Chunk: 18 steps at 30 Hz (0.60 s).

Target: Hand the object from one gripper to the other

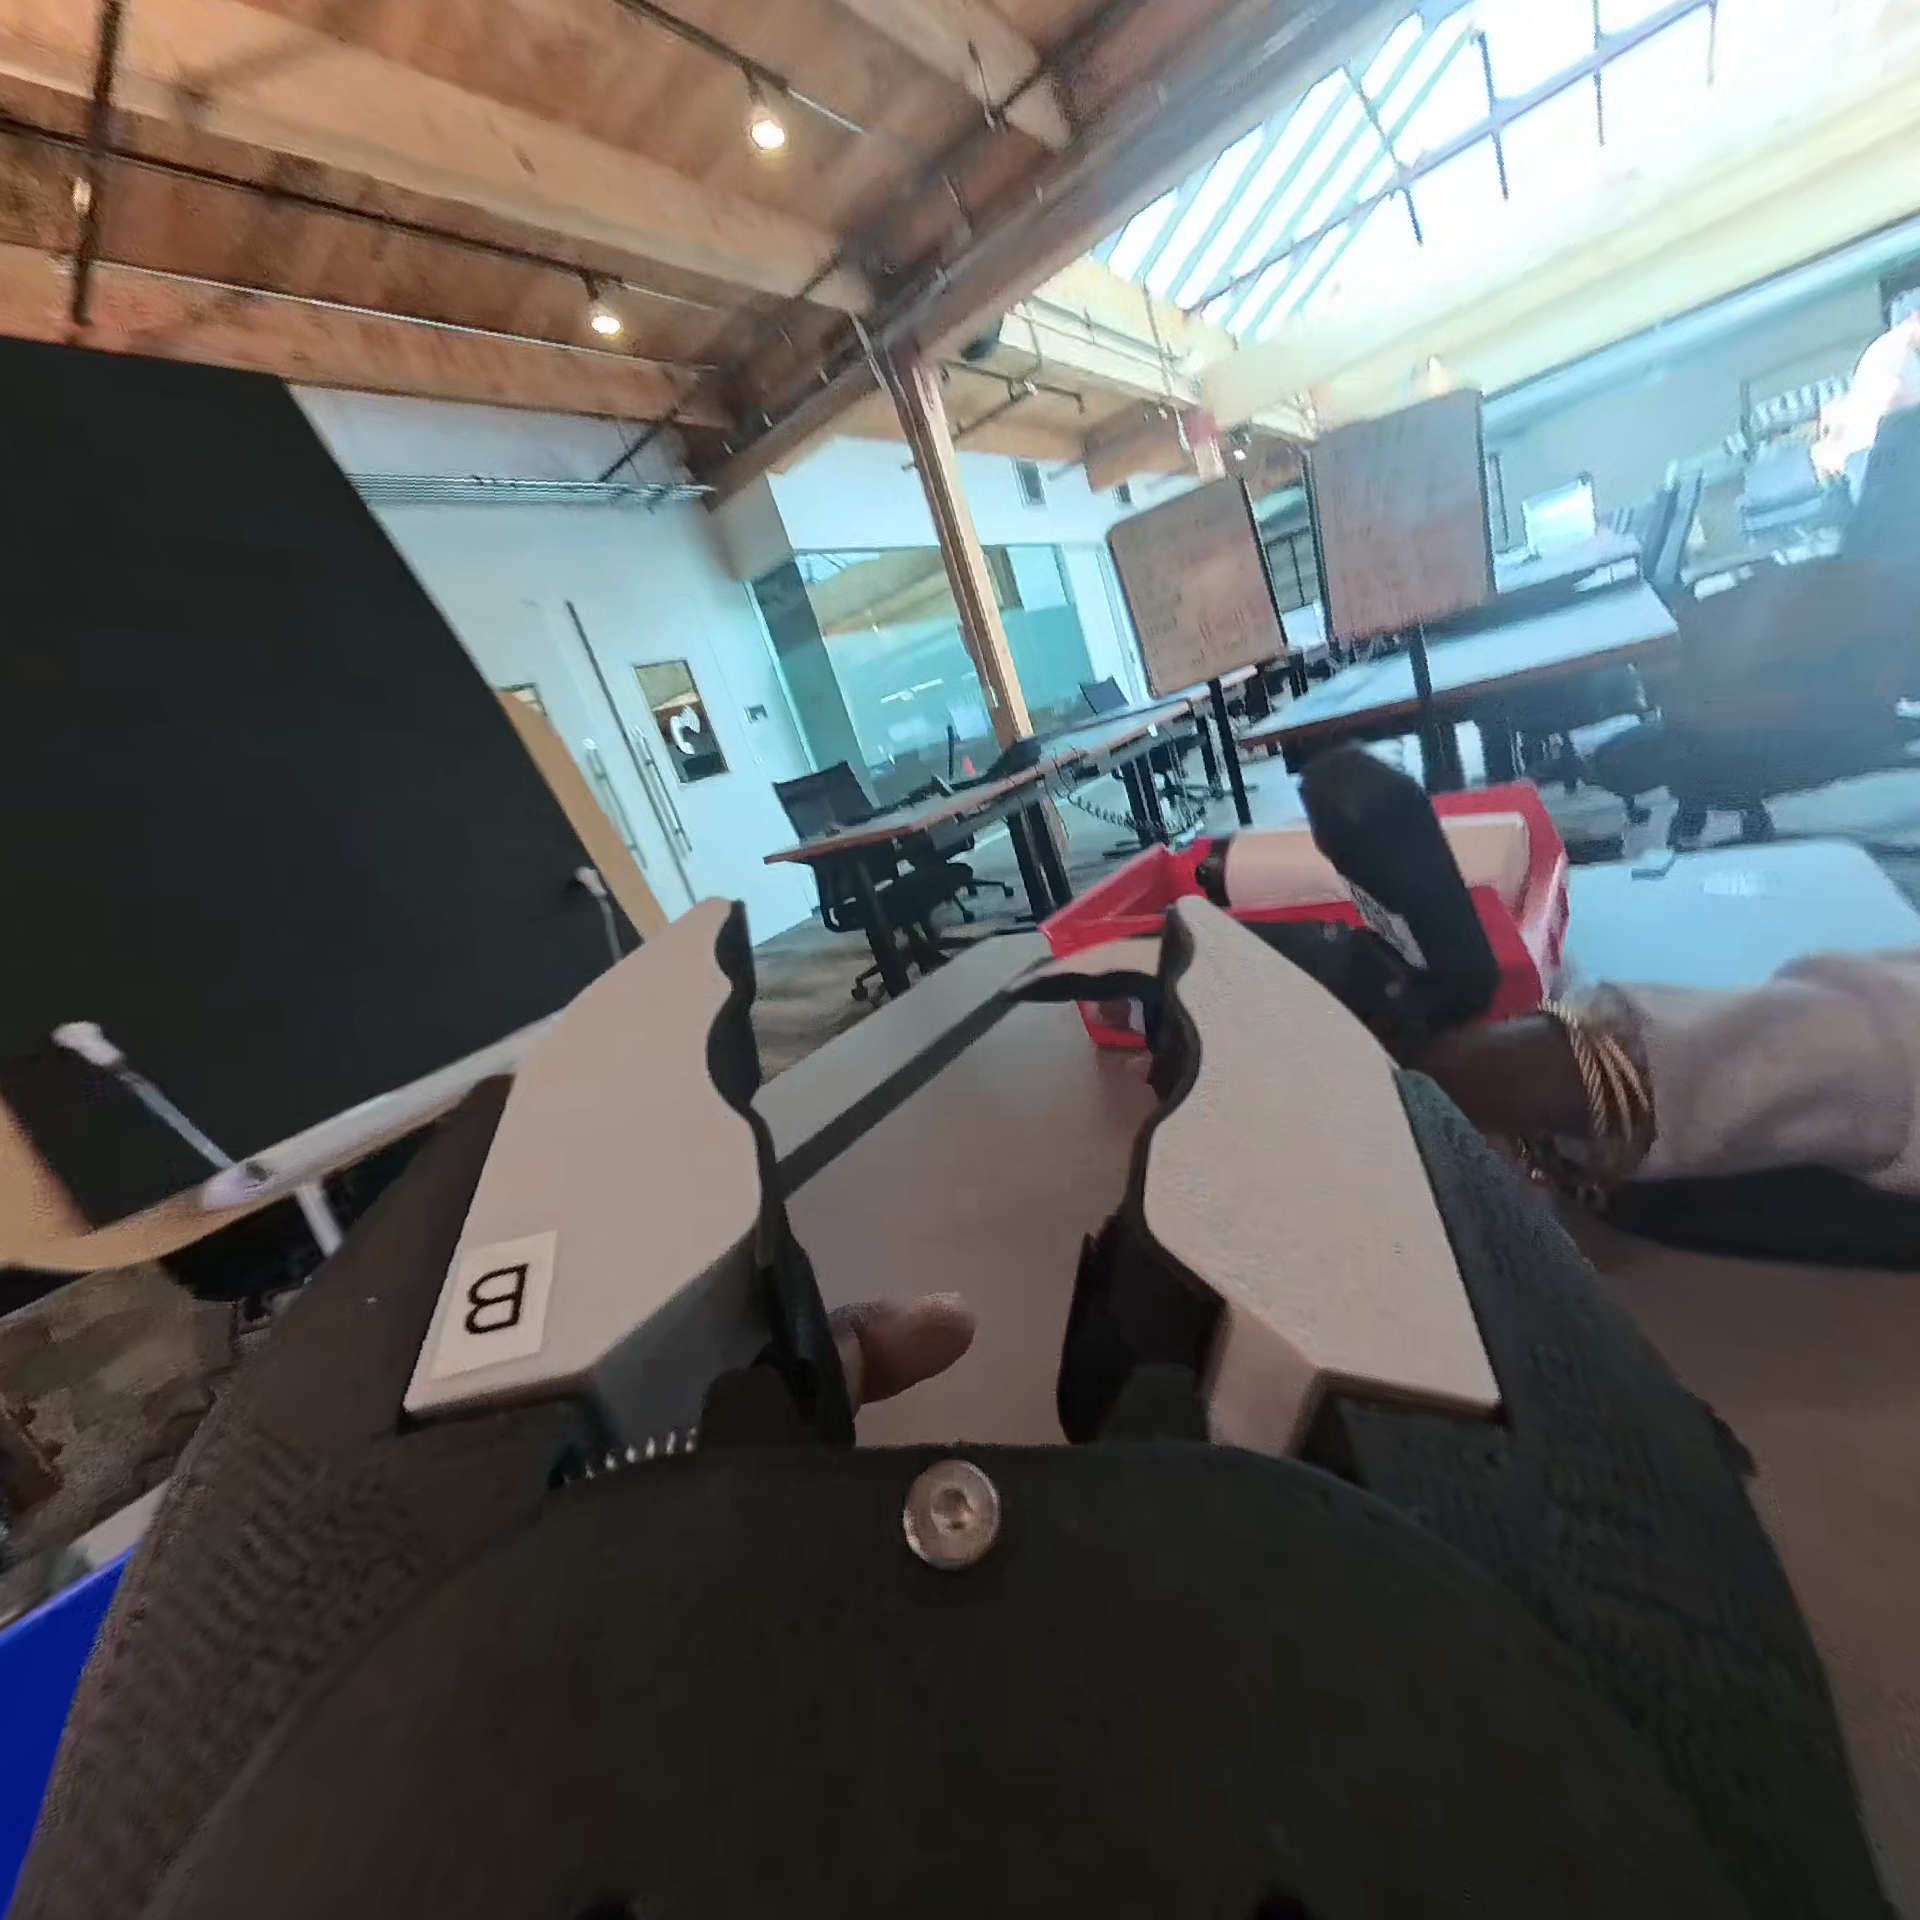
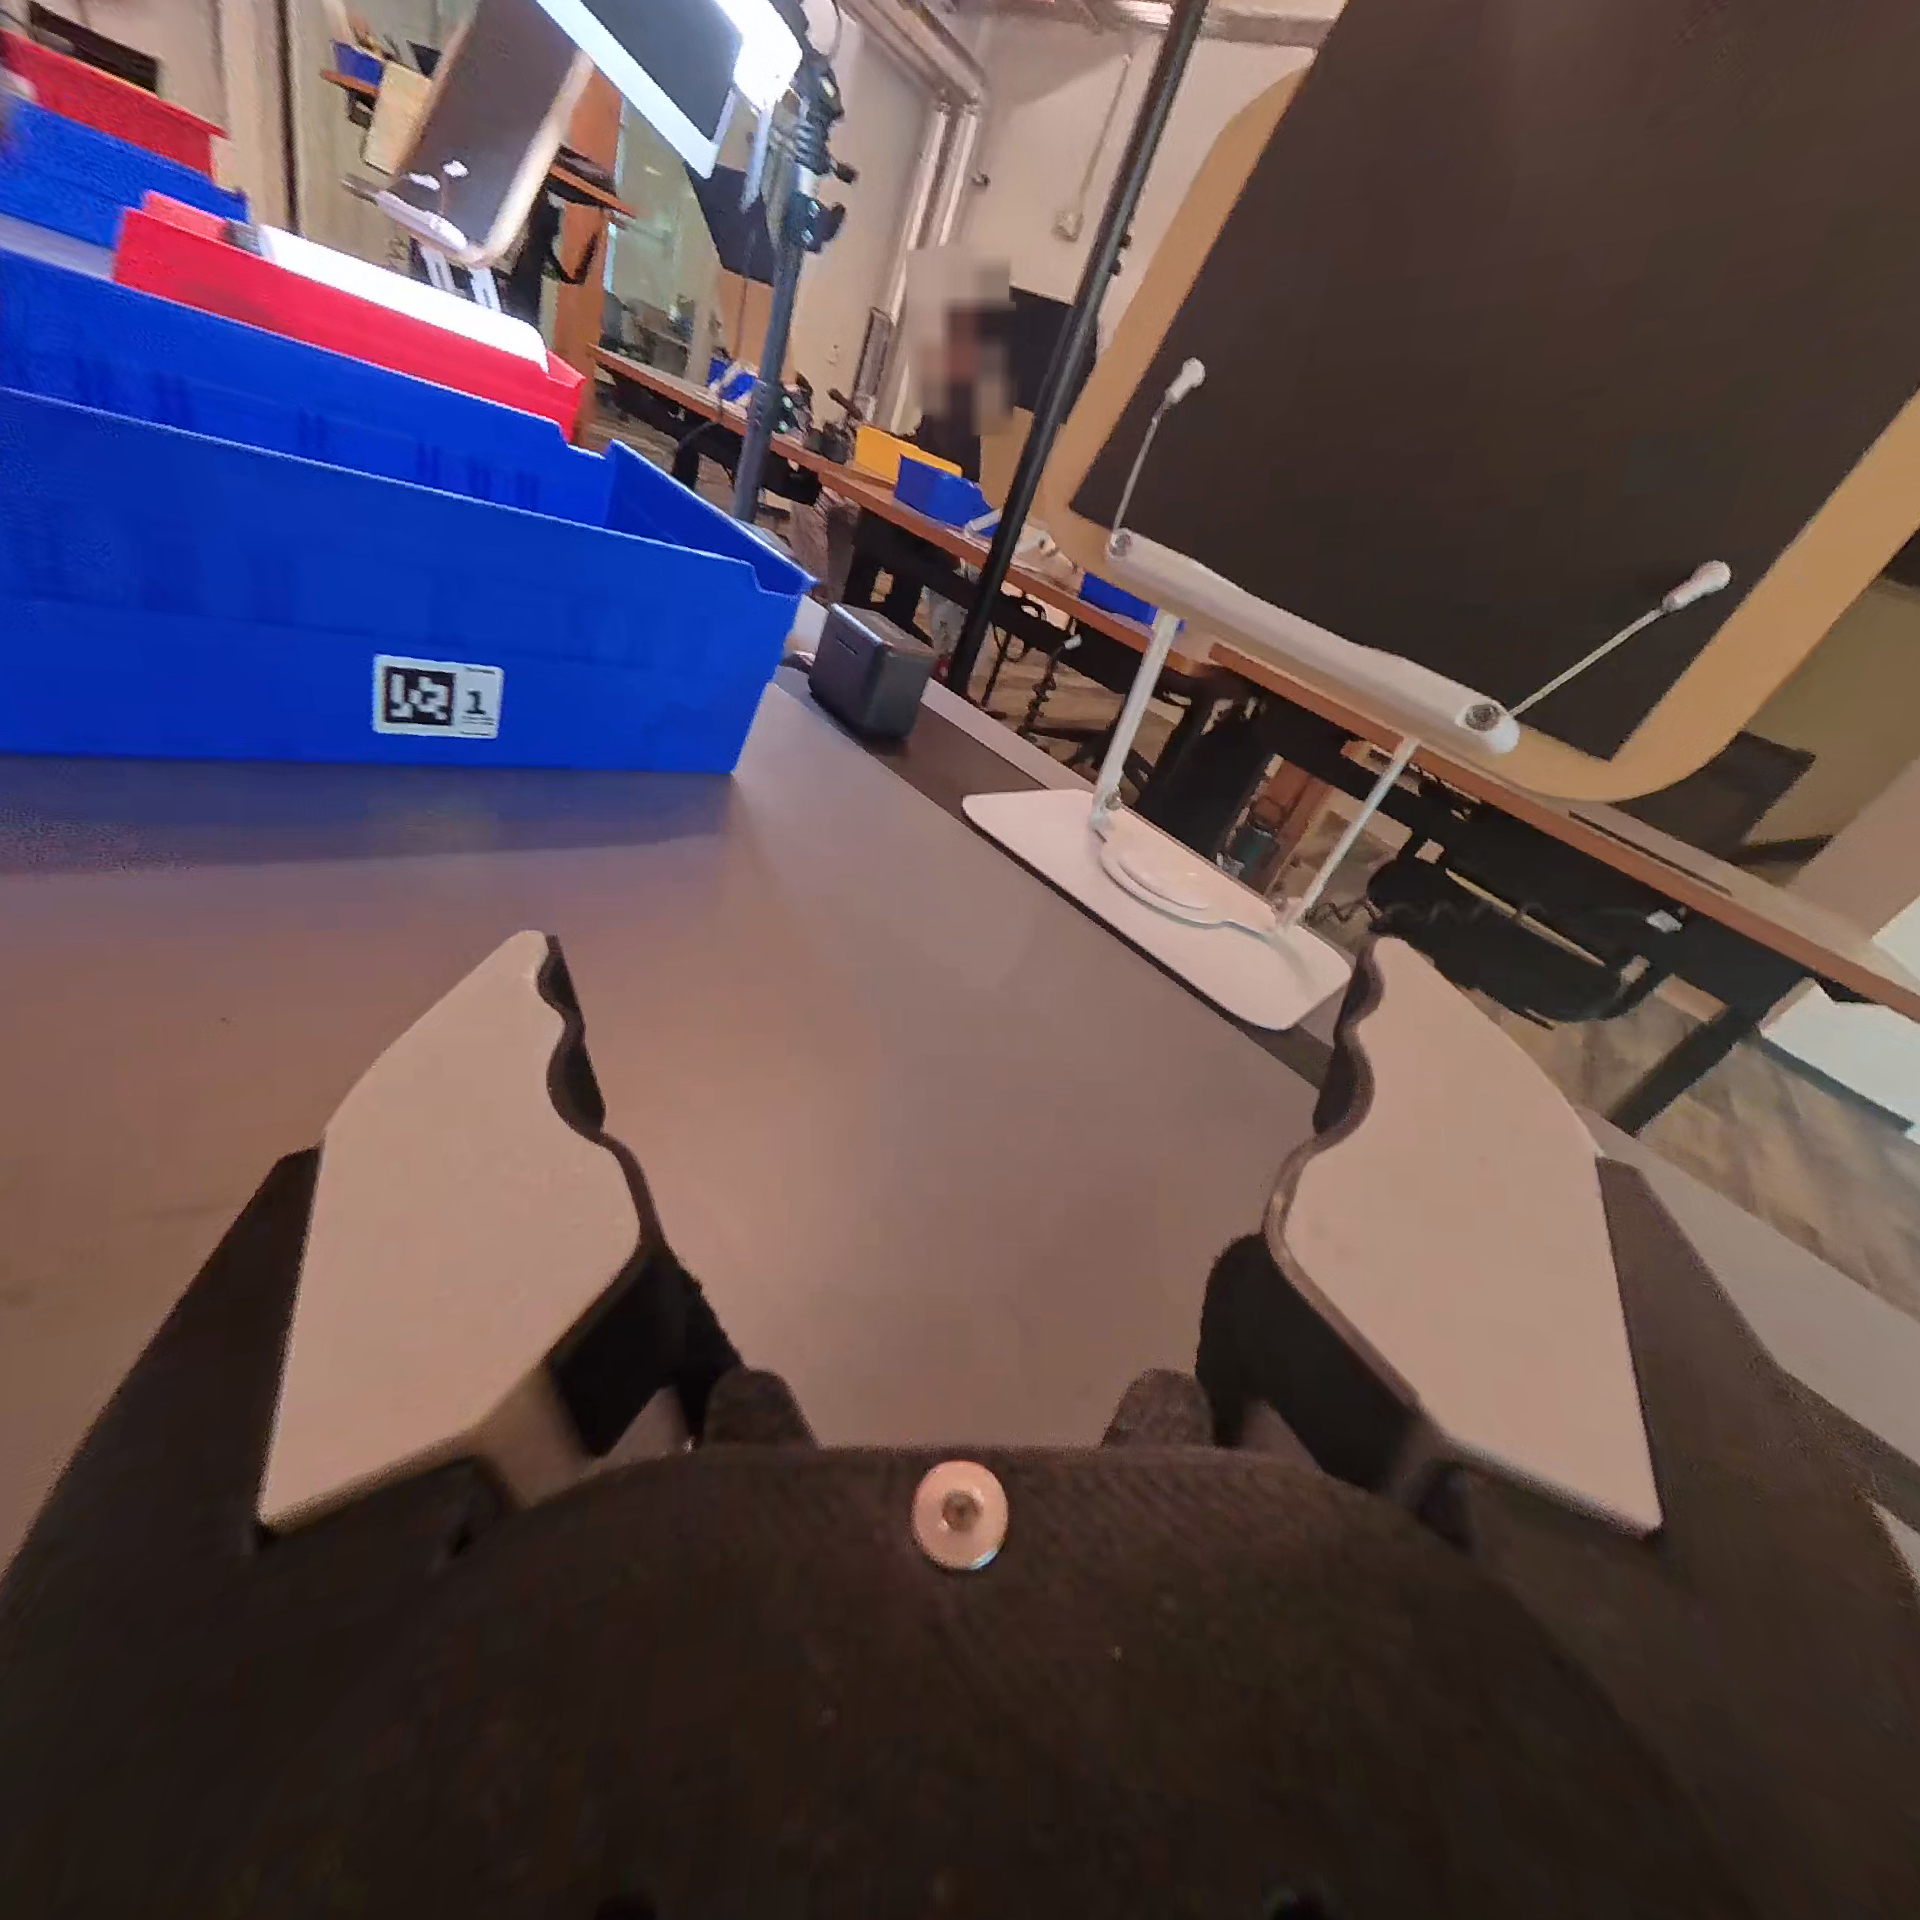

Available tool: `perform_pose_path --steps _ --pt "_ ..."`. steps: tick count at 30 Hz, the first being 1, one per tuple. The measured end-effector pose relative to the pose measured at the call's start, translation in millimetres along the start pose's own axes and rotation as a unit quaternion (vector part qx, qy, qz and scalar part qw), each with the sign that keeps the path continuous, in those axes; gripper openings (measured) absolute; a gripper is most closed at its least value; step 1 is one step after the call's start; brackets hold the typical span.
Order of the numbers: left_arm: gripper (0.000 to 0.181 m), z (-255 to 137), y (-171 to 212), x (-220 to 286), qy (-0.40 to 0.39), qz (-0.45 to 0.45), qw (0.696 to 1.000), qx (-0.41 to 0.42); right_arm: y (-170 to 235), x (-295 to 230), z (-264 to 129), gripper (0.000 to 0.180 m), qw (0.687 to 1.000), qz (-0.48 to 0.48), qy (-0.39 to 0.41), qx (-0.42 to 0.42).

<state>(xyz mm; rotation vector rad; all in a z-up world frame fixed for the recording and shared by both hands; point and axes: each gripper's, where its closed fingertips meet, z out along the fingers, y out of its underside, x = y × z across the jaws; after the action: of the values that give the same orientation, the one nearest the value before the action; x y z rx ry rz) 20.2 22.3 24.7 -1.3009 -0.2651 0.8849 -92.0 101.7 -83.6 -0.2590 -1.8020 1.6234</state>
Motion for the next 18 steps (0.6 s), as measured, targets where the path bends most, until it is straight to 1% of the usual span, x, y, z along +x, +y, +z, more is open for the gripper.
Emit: perform_pose_path --steps 2,3,4,5,6,7,8,9,10,12,13,15,17,18 --pt "0.064 -20.8 -20.1 -23.0 -0.034 -0.024 0.999 -0.002 2.9 4.0 -1.2 0.134 1.0 0.001 0.008 -0.008" --pt "0.063 -32.5 -24.9 -35.9 -0.05 -0.046 0.997 -0.022 2.9 5.0 -1.6 0.133 1.0 0.001 0.01 -0.008" --pt "0.063 -44.7 -23.2 -48.3 -0.062 -0.076 0.993 -0.062 3.2 5.2 -1.7 0.133 1.0 0.002 0.01 -0.009" --pt "0.069 -56.8 -16.1 -56.4 -0.056 -0.106 0.986 -0.114 4.0 4.7 -1.5 0.132 1.0 0.005 0.009 -0.011" --pt "0.079 -69.7 -4.1 -63.1 -0.05 -0.135 0.974 -0.175 5.6 3.6 -1.1 0.132 1.0 0.007 0.007 -0.016" --pt "0.083 -84.6 12.4 -74.0 -0.061 -0.15 0.957 -0.239 7.9 1.9 -0.6 0.133 1.0 0.008 0.003 -0.023" --pt "0.084 -101.3 31.7 -91.3 -0.095 -0.149 0.937 -0.3 10.1 0.1 0.0 0.133 1.0 0.005 0.0 -0.03" --pt "0.083 -119.6 53.9 -108.0 -0.128 -0.145 0.911 -0.364 11.8 -1.7 0.5 0.132 0.999 0.0 -0.004 -0.035" --pt "0.076 -137.4 77.2 -118.1 -0.139 -0.153 0.88 -0.428 13.2 -3.5 0.9 0.132 0.999 -0.007 -0.007 -0.04" --pt "0.062 -163.4 118.3 -126.0 -0.127 -0.198 0.817 -0.527 16.1 -6.7 1.4 0.131 0.999 -0.016 -0.013 -0.048" --pt "0.055 -174.1 136.1 -131.6 -0.131 -0.214 0.786 -0.565 17.0 -7.7 1.4 0.131 0.998 -0.019 -0.015 -0.05" --pt "0.054 -193.6 165.1 -146.1 -0.15 -0.214 0.733 -0.628 17.6 -9.1 1.4 0.13 0.998 -0.022 -0.019 -0.053" --pt "0.053 -208.4 185.7 -157.5 -0.165 -0.21 0.692 -0.671 16.3 -9.5 0.9 0.128 0.998 -0.023 -0.021 -0.051" --pt "0.053 -213.2 193.2 -160.5 -0.167 -0.21 0.677 -0.686 15.5 -9.7 0.6 0.127 0.998 -0.022 -0.022 -0.049"
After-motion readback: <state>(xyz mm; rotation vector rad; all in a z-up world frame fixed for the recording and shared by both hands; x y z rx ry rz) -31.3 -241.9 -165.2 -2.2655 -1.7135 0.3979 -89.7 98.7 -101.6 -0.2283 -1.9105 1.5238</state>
